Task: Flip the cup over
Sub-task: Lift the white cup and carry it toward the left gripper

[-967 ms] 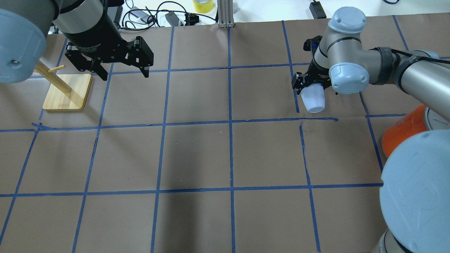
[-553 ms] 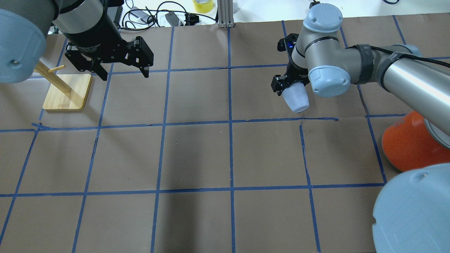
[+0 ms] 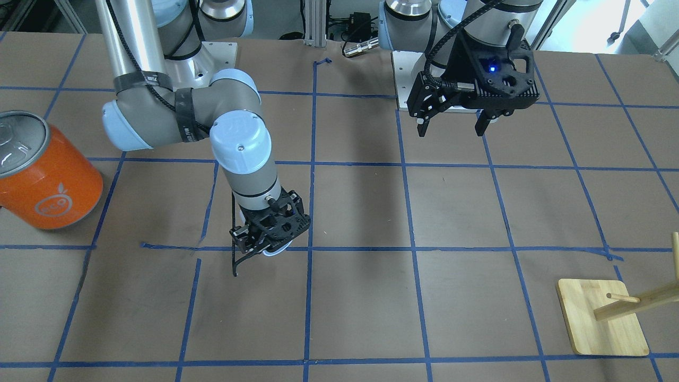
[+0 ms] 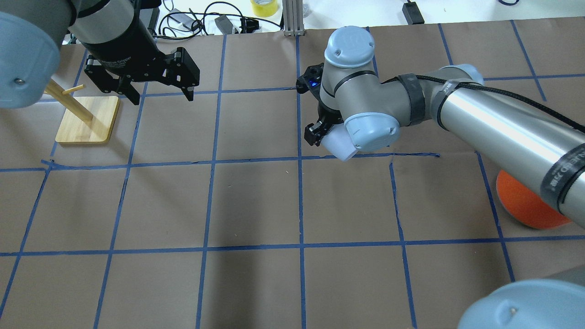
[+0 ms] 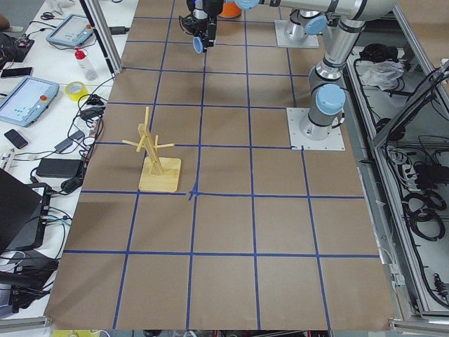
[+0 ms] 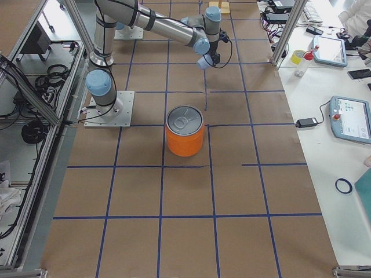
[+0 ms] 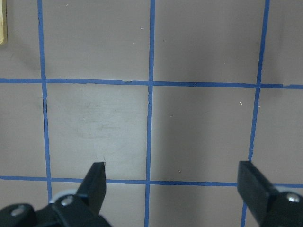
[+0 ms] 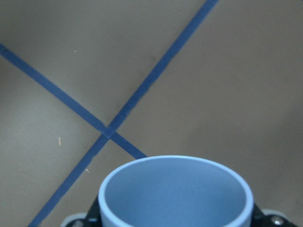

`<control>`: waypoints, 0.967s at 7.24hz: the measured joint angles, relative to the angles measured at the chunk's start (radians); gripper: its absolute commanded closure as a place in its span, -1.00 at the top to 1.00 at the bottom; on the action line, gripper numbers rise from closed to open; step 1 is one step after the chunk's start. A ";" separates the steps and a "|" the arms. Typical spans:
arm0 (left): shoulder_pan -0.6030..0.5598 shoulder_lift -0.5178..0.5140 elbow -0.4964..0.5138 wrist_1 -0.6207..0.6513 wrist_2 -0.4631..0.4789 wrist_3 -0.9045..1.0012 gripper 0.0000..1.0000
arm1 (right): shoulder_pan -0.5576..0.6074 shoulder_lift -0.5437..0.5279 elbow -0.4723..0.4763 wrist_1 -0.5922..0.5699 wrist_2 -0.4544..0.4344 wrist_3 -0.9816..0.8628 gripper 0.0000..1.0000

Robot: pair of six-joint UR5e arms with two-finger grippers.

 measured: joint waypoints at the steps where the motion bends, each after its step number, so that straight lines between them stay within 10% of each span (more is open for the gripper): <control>1: 0.001 0.000 0.000 0.000 0.000 0.000 1.00 | 0.020 0.009 0.001 -0.015 -0.001 -0.059 -1.00; 7: 0.001 0.000 0.001 0.000 0.000 0.000 1.00 | 0.071 0.043 0.000 -0.047 -0.011 -0.274 -1.00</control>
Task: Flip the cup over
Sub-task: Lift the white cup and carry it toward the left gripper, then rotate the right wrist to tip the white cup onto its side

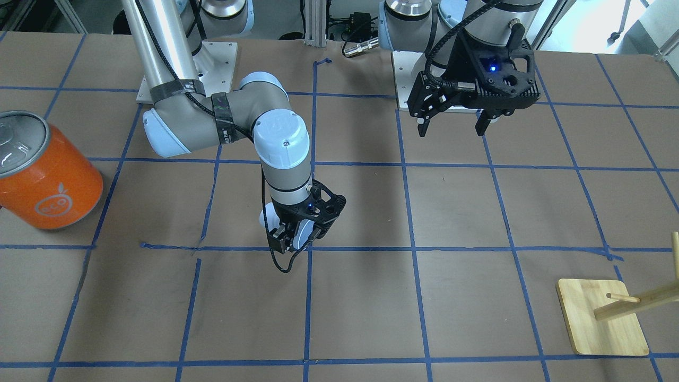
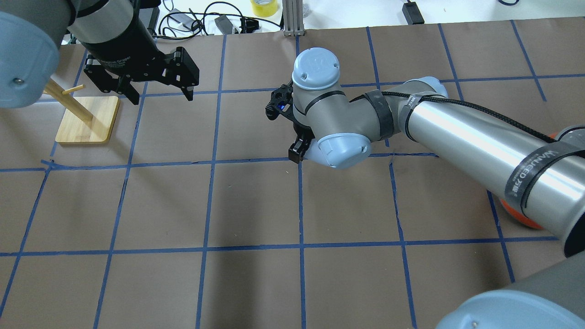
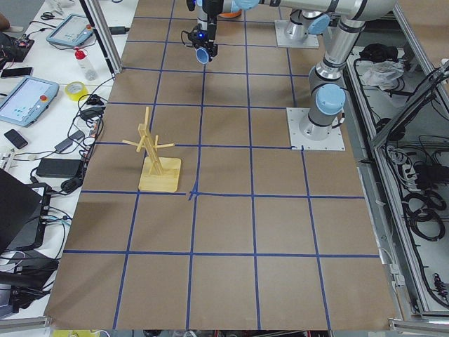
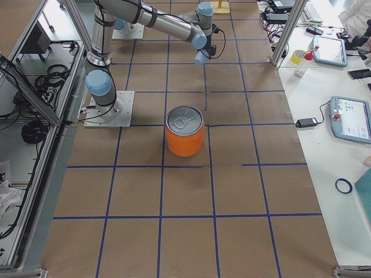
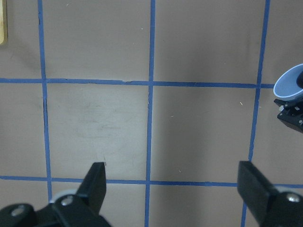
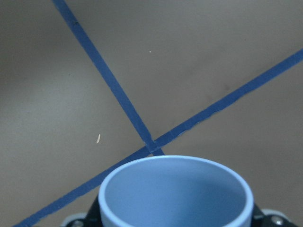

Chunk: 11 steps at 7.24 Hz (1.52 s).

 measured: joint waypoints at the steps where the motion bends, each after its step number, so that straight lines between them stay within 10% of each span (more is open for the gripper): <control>1: 0.000 0.000 0.000 0.000 0.000 0.000 1.00 | 0.003 0.012 -0.002 -0.006 0.004 -0.081 -1.00; 11: 0.000 0.000 -0.001 0.000 0.000 0.000 1.00 | 0.102 0.123 -0.083 -0.124 0.089 -0.370 -1.00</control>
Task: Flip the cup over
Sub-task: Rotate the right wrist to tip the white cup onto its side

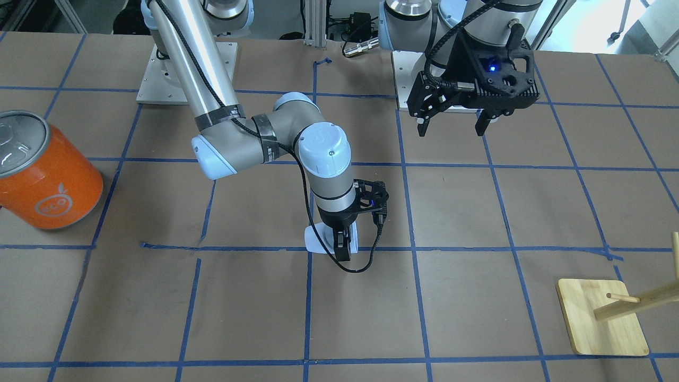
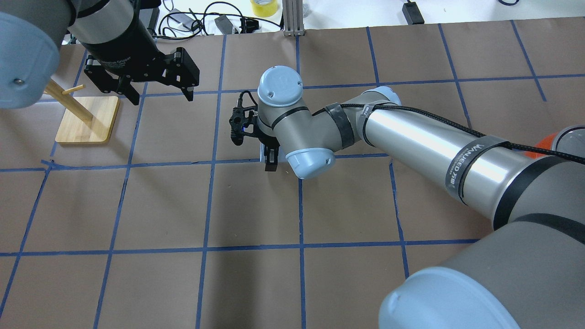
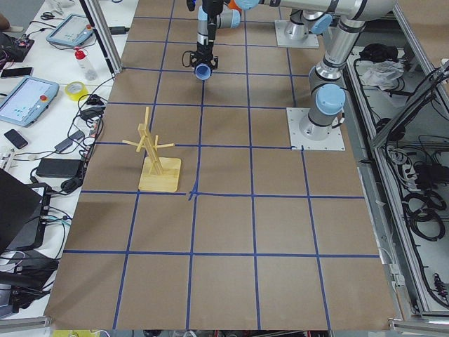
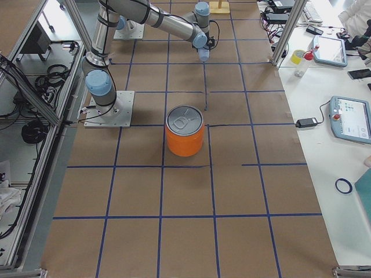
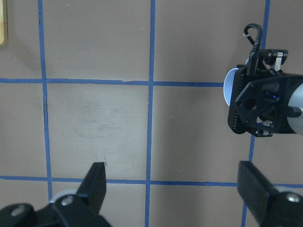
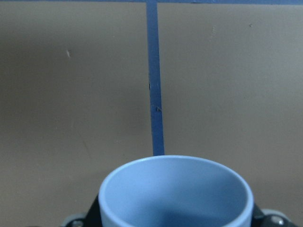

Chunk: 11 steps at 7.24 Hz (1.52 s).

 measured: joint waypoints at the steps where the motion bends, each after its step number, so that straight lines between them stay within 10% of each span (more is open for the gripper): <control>1: 0.000 0.000 0.000 0.000 0.000 0.000 1.00 | 0.006 0.010 -0.005 -0.002 -0.001 -0.001 -1.00; 9: -0.001 0.000 0.000 0.000 0.000 0.000 1.00 | 0.010 0.034 0.002 -0.020 -0.003 -0.066 -1.00; 11: -0.001 0.000 0.000 0.000 0.000 0.000 1.00 | 0.010 0.040 0.003 -0.023 0.001 -0.054 -0.62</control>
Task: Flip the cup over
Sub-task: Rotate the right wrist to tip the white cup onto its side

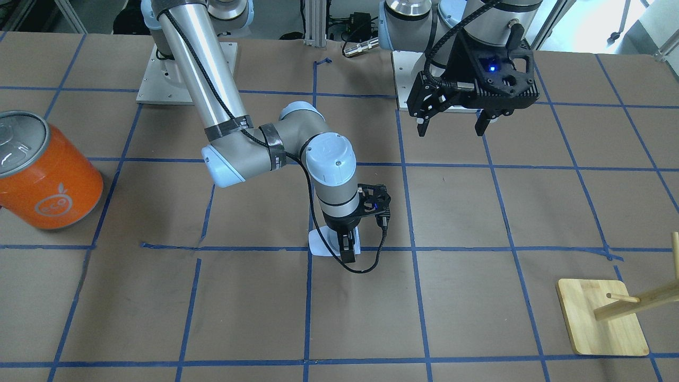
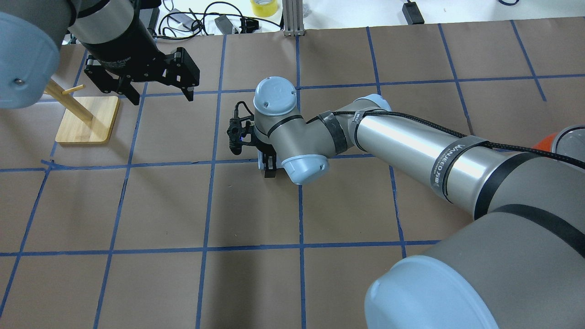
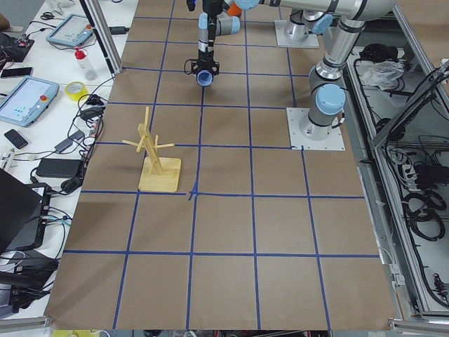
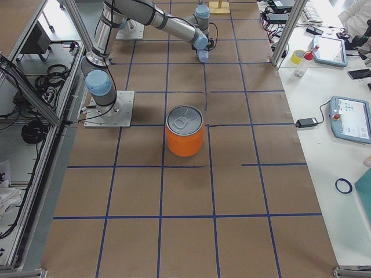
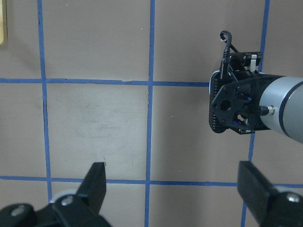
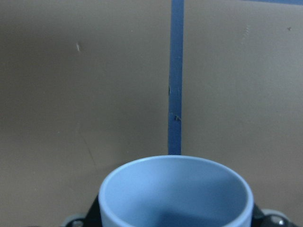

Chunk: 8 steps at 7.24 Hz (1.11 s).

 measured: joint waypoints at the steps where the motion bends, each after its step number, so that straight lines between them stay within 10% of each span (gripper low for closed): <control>1: 0.000 0.000 0.000 0.000 0.000 0.000 1.00 | 0.000 0.003 -0.002 0.000 0.002 0.003 0.19; 3: 0.001 0.000 -0.001 0.000 -0.002 0.002 1.00 | -0.001 0.006 -0.003 -0.012 0.006 0.004 1.00; 8: 0.000 0.001 -0.003 0.003 -0.002 0.008 1.00 | -0.008 0.008 -0.004 -0.034 0.005 0.003 1.00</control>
